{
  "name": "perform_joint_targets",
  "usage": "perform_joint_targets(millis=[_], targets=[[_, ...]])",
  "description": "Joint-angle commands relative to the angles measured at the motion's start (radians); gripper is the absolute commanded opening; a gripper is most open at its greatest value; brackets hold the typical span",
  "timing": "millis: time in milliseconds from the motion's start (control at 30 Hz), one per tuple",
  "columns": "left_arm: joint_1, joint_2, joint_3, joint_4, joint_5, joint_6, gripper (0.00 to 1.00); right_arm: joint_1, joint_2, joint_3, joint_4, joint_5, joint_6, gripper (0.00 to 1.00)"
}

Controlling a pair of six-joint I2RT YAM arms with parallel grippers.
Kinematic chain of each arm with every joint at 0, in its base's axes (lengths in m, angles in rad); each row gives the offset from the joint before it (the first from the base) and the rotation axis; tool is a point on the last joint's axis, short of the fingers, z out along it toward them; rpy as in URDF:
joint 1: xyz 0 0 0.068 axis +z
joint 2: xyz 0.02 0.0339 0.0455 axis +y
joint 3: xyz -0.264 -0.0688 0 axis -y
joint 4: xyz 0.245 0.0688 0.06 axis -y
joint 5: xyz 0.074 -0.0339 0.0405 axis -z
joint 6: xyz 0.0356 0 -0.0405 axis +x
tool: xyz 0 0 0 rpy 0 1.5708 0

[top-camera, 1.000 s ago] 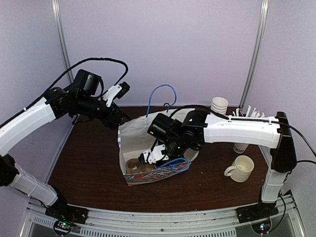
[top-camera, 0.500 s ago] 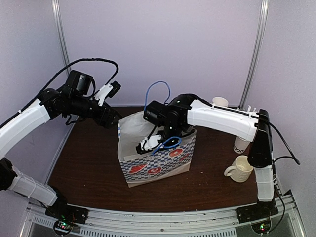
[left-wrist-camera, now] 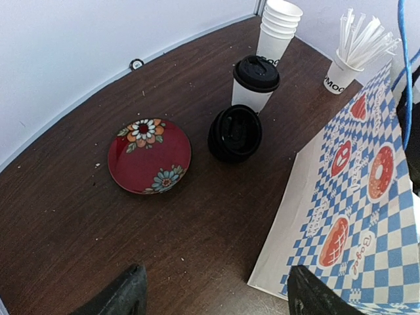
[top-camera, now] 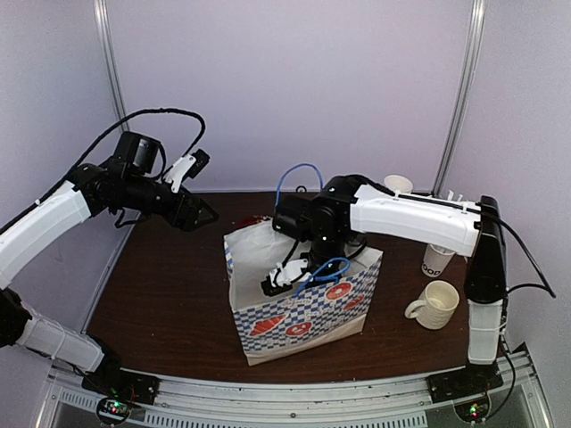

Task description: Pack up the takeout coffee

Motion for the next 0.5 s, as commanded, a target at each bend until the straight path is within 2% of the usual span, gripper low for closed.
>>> perform_joint_targets(millis=[0,267,467], targets=[[0.012,-0.024,-0.021,0.058,0.016,0.003,0.76,0.009,-0.069,-0.179,0.148,0.027,0.047,0.62],[0.022,-0.022,-0.034,0.076,0.027,-0.005,0.76,0.038,-0.177,-0.430,0.420,0.106,0.076,0.61],[0.026,-0.017,-0.029,0.077,0.046,-0.012,0.76,0.042,-0.155,-0.393,0.360,0.106,0.080,0.63]])
